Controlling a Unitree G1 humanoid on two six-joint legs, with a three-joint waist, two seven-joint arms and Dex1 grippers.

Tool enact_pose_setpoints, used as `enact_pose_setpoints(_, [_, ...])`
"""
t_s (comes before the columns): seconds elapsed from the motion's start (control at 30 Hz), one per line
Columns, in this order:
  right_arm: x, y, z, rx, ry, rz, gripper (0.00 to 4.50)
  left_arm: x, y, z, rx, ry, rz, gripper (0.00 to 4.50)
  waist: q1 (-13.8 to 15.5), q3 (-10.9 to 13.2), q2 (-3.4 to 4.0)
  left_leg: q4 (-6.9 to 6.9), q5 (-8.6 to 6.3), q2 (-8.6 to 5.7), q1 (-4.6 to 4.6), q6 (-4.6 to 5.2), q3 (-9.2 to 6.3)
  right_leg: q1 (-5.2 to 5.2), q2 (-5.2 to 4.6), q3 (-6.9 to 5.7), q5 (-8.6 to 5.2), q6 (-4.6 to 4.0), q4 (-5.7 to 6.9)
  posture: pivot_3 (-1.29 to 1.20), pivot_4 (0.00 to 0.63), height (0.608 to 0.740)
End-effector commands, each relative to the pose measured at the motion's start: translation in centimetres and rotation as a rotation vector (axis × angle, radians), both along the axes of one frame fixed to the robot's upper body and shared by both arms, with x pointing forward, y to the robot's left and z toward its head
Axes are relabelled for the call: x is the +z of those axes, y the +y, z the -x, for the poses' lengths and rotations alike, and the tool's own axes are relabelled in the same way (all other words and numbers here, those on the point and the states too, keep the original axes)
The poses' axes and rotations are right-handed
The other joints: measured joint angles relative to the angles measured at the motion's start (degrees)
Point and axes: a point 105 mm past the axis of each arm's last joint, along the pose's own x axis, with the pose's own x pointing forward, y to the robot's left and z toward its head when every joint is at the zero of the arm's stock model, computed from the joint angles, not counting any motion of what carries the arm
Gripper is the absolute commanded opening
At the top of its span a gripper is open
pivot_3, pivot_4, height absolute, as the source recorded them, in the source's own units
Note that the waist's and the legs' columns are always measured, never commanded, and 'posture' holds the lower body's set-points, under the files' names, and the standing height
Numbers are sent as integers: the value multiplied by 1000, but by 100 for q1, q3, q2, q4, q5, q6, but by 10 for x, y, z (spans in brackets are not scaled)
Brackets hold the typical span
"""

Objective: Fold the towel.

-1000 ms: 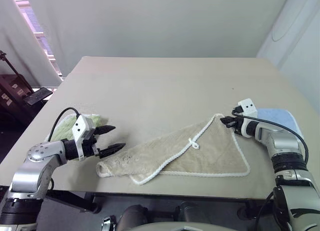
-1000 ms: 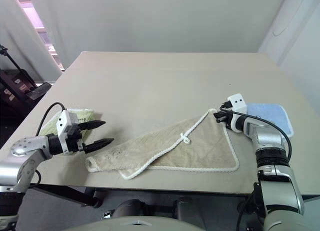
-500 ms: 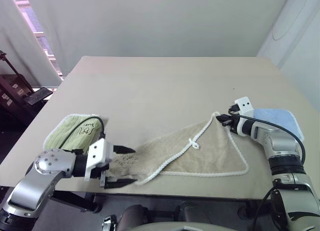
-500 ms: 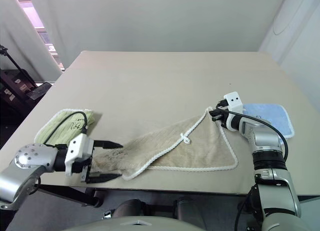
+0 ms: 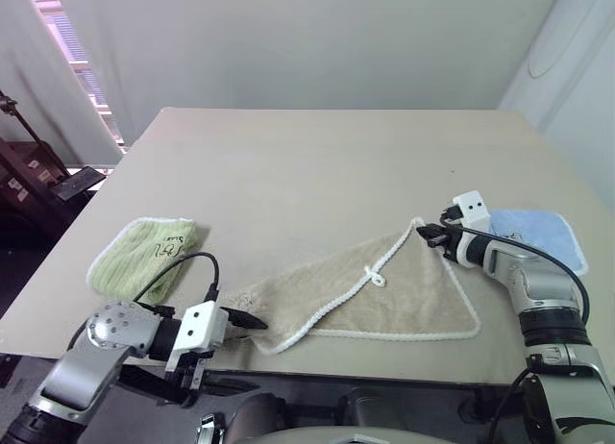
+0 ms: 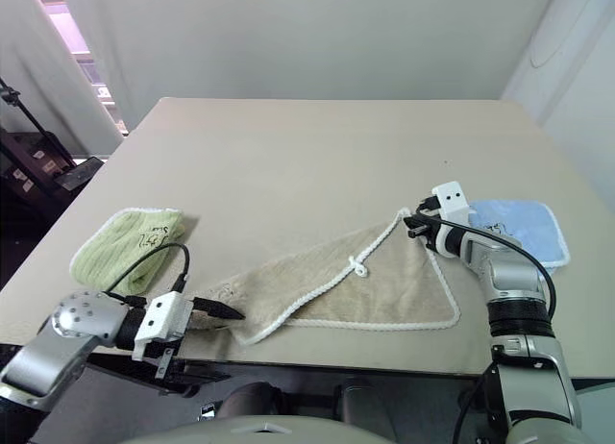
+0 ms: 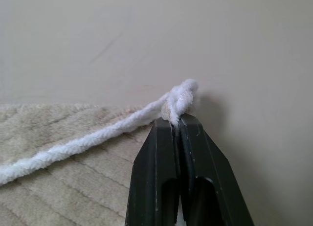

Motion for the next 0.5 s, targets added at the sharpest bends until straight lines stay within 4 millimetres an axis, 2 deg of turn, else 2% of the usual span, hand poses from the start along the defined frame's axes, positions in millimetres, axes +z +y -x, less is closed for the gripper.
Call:
enact_pose_setpoints(0.03, [21,-4,-7,-14,-71,-4,18,-10,1,-16,41,-18,-14,4500,8,0,0,0,0,0,0,1,0,0,1,-1,1,2,1,0,0,724])
enact_pose_setpoints(0.2, [20,-2,-7,-18,-72,-11,18,-24,1,-25,78,-43,-48,4500,-8,0,0,-1,1,0,0,3,0,-1,2,-1,9,22,3,0,0,724])
enact_pose_setpoints(0.5, [19,-1,-9,-24,-76,-18,18,-10,-11,-23,45,-55,-3,4500,7,0,0,1,2,0,3,4,1,5,2,-1,9,22,4,0,0,724])
